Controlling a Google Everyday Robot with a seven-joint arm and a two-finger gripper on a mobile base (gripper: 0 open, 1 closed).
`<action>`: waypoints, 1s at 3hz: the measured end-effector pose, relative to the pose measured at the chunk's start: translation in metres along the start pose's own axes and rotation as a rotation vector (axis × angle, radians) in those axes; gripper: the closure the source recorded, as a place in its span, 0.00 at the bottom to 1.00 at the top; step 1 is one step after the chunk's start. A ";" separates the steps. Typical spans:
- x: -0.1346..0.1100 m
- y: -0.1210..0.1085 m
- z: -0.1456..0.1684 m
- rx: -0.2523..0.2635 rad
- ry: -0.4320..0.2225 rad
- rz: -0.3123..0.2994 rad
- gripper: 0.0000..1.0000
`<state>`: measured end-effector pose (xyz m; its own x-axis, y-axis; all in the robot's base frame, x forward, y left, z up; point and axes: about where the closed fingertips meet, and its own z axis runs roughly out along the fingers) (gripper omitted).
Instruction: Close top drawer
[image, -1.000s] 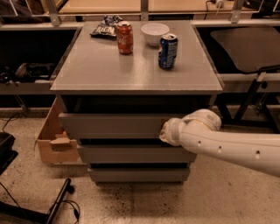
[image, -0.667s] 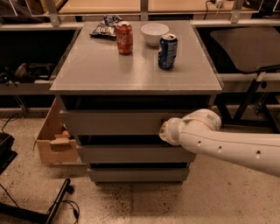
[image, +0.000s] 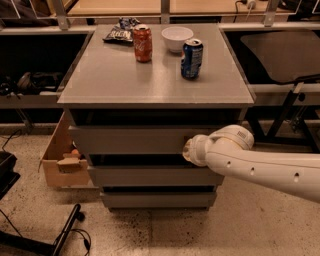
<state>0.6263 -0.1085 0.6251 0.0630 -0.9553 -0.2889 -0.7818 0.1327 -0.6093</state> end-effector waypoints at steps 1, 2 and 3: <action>0.000 0.000 0.000 0.000 0.000 0.000 0.28; -0.012 0.026 -0.013 -0.039 -0.019 -0.037 0.29; -0.025 0.070 -0.055 -0.129 -0.007 -0.089 0.52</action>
Offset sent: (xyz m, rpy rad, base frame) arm -0.0936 0.0179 0.0118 -0.0312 0.0923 0.1722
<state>0.5360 -0.0903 0.6301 0.1393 -0.9600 -0.2430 -0.8459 0.0122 -0.5333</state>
